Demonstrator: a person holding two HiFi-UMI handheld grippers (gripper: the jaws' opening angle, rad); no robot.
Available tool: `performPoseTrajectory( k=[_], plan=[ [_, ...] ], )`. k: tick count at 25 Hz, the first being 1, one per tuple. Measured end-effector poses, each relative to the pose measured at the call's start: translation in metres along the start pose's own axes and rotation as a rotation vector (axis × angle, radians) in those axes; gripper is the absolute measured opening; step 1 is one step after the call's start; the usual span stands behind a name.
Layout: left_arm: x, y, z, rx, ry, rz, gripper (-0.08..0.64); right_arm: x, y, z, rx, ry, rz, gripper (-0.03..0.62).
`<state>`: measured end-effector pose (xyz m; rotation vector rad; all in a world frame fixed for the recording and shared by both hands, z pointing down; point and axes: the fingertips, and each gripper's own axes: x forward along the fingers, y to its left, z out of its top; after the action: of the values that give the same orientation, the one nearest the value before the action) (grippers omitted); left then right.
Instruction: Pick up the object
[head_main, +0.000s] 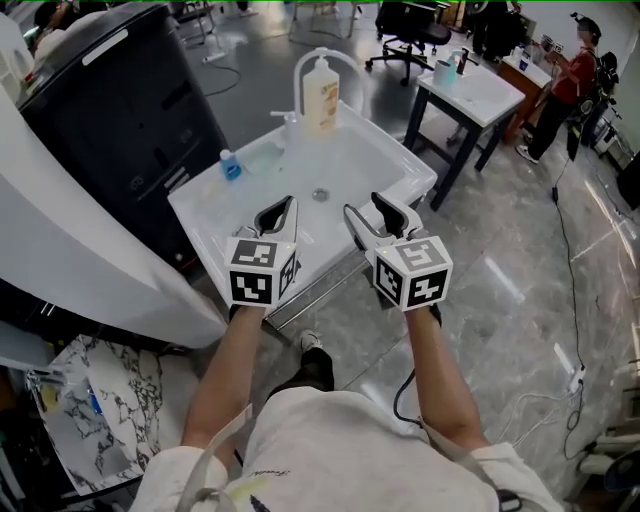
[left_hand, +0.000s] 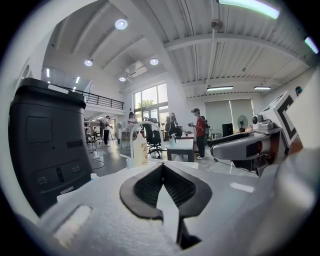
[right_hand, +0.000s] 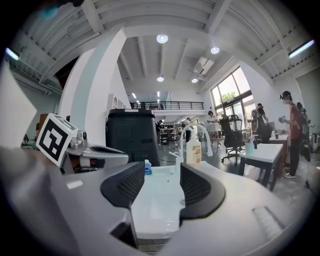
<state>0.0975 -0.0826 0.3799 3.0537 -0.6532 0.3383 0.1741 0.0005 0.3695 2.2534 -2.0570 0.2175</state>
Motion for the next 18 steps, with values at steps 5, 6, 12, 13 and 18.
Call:
performPoseTrajectory(
  k=[5,6,12,13,18],
  plan=[
    [0.024,0.035,-0.005,-0.024,0.01,0.049,0.006,0.047,-0.003,-0.002,-0.022,0.027,0.064,0.209],
    [0.03,0.042,-0.005,-0.029,0.013,0.057,0.005,0.057,-0.004,-0.002,-0.025,0.032,0.075,0.209],
    [0.059,0.093,-0.001,-0.052,0.033,0.103,0.006,0.121,-0.01,0.011,-0.033,0.051,0.126,0.213],
    [0.064,0.102,-0.001,-0.056,0.035,0.11,0.005,0.132,-0.011,0.013,-0.035,0.053,0.134,0.213],
    [0.086,0.141,0.002,-0.068,0.038,0.138,0.006,0.18,-0.012,0.022,-0.046,0.062,0.168,0.215]
  ],
)
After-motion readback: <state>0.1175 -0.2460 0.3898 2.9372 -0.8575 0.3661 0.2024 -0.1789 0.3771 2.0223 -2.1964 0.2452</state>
